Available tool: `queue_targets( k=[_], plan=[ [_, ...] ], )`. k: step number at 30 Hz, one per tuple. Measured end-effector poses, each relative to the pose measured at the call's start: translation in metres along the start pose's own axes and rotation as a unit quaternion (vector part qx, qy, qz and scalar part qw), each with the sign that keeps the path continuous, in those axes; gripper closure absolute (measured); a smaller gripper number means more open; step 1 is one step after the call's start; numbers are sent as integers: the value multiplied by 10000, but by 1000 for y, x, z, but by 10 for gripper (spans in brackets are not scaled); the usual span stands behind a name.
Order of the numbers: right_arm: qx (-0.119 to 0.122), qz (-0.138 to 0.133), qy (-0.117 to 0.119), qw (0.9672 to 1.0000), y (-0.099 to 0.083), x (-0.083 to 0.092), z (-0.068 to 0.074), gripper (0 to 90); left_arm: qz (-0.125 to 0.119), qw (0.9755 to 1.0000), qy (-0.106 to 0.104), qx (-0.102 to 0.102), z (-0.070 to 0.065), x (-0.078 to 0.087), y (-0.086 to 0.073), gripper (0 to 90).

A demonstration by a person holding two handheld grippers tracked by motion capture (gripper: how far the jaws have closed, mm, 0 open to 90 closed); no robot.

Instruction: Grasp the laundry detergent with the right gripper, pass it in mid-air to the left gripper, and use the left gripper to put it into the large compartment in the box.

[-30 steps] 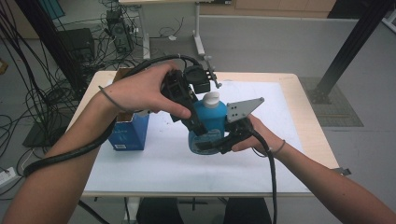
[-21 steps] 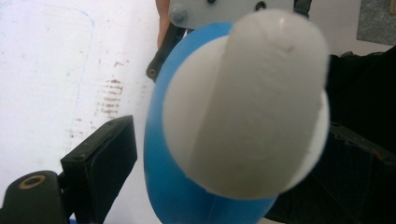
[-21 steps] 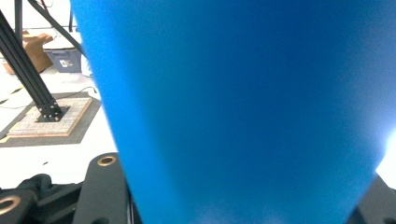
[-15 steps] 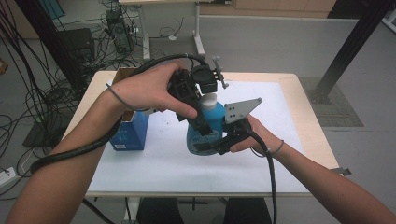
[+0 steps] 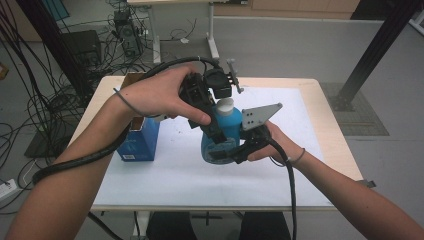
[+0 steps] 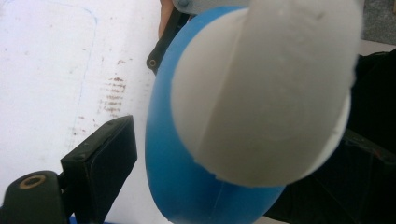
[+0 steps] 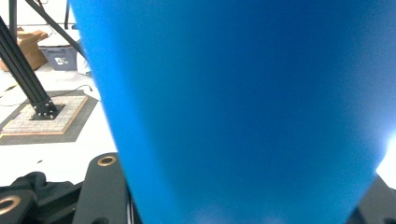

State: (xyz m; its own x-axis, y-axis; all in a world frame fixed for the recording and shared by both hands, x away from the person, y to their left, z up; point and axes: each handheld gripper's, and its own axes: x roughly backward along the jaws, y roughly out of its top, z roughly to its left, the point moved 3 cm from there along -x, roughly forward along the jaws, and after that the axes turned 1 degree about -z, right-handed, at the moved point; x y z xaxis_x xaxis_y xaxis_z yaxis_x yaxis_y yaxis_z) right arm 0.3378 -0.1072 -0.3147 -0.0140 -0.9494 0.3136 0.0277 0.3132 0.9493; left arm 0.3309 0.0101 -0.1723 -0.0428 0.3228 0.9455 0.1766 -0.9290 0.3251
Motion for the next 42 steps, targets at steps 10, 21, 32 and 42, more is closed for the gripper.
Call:
queue_targets(
  k=[10, 21, 32, 42],
  plan=[
    [-1, -6, 9, 10000, 0, -1, -1, 410, 19, 10000, 2, 15, 3, -1, 0, 107],
    [23, 6, -1, 10000, 0, -1, -1, 410, 30, 10000, -18, 14, 3, 0, -1, 107],
    [53, 18, -7, 10000, 0, -1, -1, 410, 13, 10000, -23, 44, 3, -1, -2, 107],
    [38, 40, 2, 10000, -1, -2, -2, 410, 7, 10000, -37, 60, 4, -1, -3, 107]
  ],
)
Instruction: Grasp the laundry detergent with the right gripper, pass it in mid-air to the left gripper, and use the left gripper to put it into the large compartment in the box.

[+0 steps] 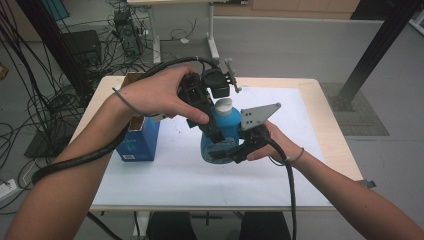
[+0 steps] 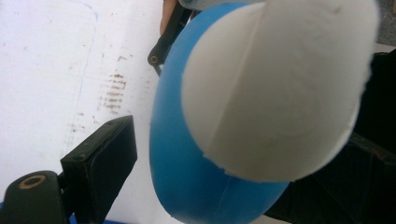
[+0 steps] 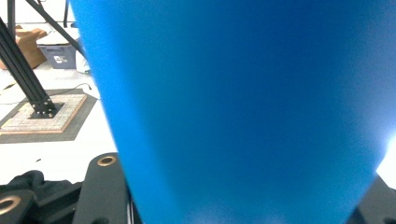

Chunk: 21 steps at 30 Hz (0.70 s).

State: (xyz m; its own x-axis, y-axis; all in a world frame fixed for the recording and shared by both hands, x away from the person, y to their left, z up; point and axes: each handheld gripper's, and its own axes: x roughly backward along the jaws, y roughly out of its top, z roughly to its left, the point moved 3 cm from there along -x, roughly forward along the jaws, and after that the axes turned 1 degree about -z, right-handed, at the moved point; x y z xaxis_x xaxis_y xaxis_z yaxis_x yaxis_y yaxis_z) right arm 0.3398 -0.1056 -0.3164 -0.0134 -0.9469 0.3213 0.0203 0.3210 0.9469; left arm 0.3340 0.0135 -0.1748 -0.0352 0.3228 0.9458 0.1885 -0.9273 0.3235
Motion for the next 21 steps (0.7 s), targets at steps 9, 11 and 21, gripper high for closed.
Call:
queue_targets(
  k=[9, 11, 21],
  plan=[
    [-50, -18, 12, 10000, 0, 0, 0, 410, 18, 10000, -32, -8, 1, -1, -1, 107],
    [-59, -35, 20, 10000, 0, -1, 0, 410, 24, 10000, -36, -12, 2, -2, -1, 107],
    [-43, -55, 26, 10000, 0, 0, 0, 410, 32, 10000, -25, 14, 3, -2, 0, 108]
  ],
)
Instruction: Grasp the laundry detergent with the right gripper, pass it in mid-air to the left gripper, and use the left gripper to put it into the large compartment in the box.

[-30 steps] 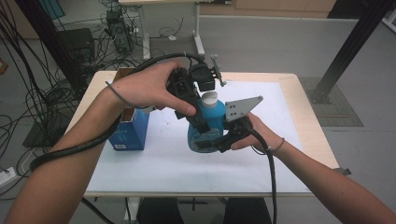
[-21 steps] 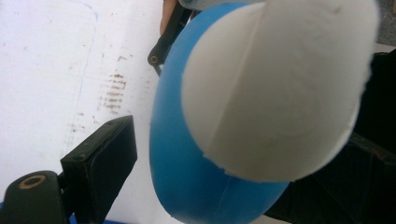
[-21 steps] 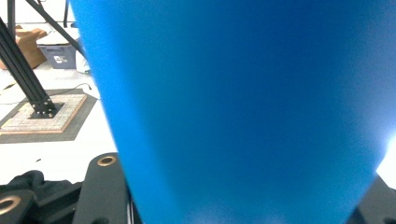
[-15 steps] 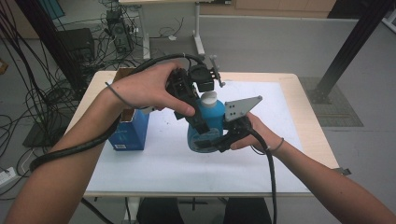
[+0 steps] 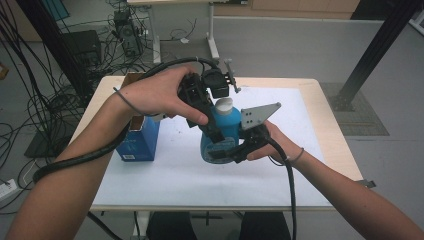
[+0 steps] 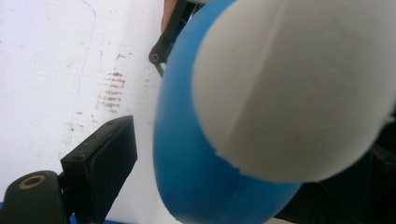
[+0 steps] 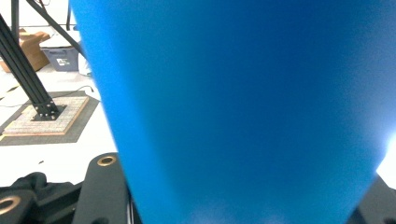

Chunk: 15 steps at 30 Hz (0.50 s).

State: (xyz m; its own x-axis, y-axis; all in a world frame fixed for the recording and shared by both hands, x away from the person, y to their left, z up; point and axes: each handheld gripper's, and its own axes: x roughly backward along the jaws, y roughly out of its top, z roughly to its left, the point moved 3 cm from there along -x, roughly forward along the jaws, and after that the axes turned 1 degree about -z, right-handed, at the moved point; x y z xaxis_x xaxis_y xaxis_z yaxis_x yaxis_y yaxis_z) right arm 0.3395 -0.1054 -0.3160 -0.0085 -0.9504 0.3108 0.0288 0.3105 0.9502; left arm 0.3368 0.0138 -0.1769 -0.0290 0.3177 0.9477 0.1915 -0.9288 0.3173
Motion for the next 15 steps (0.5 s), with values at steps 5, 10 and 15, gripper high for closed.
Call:
queue_targets(
  k=[5, 10, 15],
  plan=[
    [18, 12, 5, 10000, -1, 0, 0, 410, 7, 10000, 5, 5, 0, 0, 0, 108],
    [51, 14, 10, 10000, 0, 0, 1, 410, 8, 10000, -6, 15, 1, 0, -1, 108],
    [38, 19, 3, 10000, -1, 0, 0, 410, 11, 10000, -13, 5, -1, 0, -2, 108]
  ],
)
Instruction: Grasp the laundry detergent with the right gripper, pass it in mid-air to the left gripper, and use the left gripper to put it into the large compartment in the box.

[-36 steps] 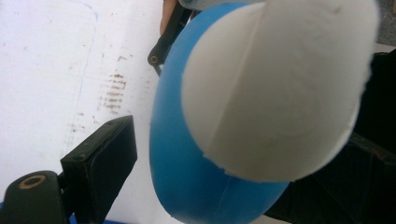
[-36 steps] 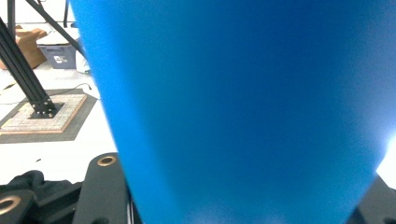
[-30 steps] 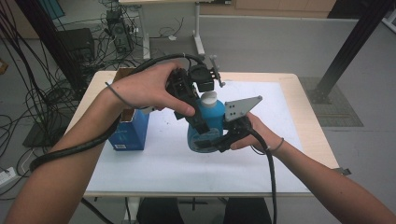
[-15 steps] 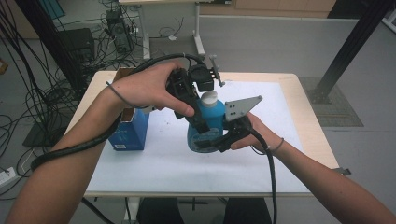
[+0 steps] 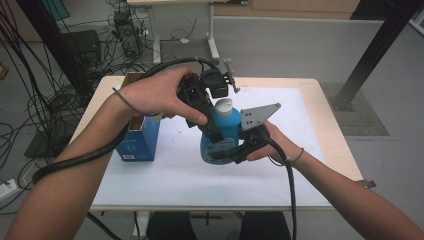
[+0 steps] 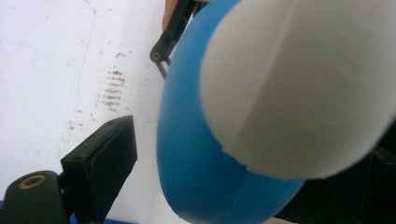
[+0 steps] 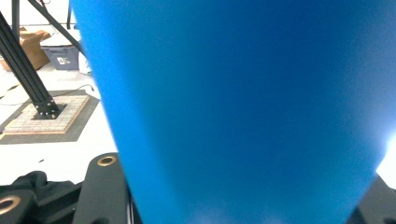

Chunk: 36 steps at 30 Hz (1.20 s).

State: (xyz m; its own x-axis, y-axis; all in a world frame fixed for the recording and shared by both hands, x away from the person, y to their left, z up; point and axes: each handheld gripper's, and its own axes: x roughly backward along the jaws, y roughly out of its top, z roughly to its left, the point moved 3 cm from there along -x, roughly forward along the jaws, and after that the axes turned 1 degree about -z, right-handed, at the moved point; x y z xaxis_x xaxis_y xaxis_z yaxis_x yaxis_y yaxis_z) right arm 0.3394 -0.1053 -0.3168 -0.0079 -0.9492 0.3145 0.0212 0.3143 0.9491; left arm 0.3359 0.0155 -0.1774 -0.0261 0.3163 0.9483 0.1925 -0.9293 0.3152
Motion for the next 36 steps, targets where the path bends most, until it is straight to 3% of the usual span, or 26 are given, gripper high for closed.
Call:
queue_targets(
  k=[11, 27, 36],
  plan=[
    [-31, 12, 31, 10000, 1, -1, 1, 410, 27, 10000, 26, -2, 0, 0, 1, 107],
    [18, 37, 29, 10000, 3, -2, 0, 409, 141, 9998, 25, -154, -5, -6, 14, 112],
    [-1, 48, 29, 10000, 2, -4, 0, 409, 128, 9998, 14, -172, -5, -7, 17, 211]
  ],
)
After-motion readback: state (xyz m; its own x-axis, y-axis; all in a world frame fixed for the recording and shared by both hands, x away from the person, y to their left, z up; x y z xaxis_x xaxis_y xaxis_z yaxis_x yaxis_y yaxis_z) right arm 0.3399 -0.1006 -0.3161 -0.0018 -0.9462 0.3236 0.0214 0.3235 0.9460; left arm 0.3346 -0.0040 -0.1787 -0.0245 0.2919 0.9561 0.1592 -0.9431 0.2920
